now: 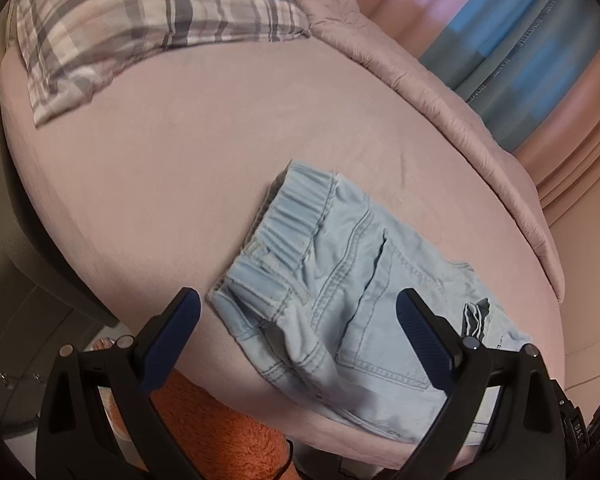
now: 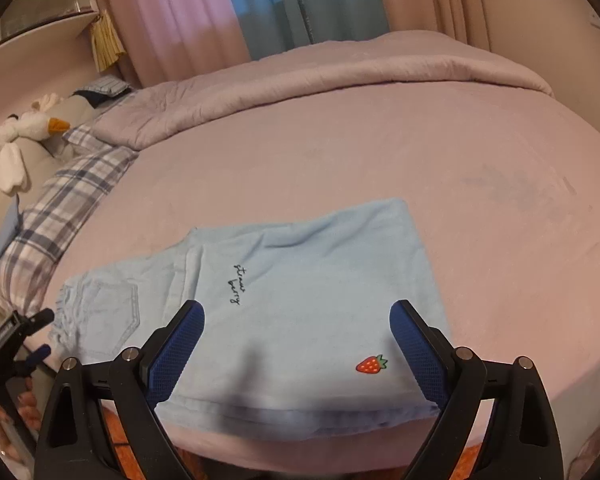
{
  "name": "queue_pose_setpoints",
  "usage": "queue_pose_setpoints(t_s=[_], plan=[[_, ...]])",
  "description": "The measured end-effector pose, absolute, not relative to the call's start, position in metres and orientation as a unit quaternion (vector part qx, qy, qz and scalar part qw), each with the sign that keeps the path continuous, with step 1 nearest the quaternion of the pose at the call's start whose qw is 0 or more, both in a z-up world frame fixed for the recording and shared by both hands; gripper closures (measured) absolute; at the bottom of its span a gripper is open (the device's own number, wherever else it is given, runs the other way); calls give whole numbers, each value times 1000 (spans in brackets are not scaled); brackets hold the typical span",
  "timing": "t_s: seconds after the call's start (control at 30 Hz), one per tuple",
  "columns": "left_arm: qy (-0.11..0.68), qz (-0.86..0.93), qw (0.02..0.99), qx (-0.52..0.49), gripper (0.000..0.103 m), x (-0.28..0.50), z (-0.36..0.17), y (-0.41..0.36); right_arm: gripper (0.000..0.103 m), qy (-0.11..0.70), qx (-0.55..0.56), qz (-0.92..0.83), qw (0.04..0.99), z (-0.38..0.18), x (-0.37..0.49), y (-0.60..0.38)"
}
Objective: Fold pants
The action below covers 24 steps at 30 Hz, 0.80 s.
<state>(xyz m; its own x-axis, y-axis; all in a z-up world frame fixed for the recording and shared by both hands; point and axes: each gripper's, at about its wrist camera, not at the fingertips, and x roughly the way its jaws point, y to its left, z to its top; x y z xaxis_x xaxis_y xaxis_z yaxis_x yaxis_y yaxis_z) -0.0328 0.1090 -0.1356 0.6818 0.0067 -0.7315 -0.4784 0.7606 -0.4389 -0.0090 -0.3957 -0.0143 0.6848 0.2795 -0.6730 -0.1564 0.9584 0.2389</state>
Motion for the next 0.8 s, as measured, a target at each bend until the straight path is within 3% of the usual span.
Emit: queue_pose_setpoints(t_s=[0.4, 0.63, 0.8], plan=[[386, 107, 841, -363, 10, -32, -155, 108, 10, 400, 99, 103, 905, -25, -13, -405], [364, 114, 834, -399, 26, -44, -154, 109, 10, 407, 108, 98, 902, -27, -12, -407], [360, 90, 828, -421, 30, -41, -160, 106, 10, 411, 109, 102, 900, -29, -11, -405]])
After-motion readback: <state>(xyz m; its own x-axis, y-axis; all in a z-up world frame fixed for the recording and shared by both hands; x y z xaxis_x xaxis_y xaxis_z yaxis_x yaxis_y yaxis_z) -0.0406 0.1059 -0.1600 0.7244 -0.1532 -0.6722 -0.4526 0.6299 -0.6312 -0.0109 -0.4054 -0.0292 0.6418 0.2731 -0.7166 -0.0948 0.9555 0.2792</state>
